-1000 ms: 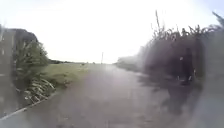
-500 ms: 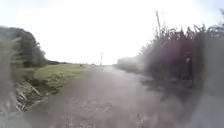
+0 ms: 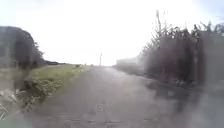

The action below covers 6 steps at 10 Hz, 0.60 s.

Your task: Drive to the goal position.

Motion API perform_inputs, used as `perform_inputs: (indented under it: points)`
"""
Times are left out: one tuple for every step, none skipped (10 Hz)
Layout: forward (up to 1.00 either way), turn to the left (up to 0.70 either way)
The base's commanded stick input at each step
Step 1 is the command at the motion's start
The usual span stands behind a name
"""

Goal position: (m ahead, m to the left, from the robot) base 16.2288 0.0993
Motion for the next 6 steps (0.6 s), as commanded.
perform_inputs:
  points:
    - [1.0,0.0]
    - [1.0,0.0]
    - [1.0,0.17]
    - [1.0,0.27]
    - [1.0,0.27]
    - [1.0,0.27]
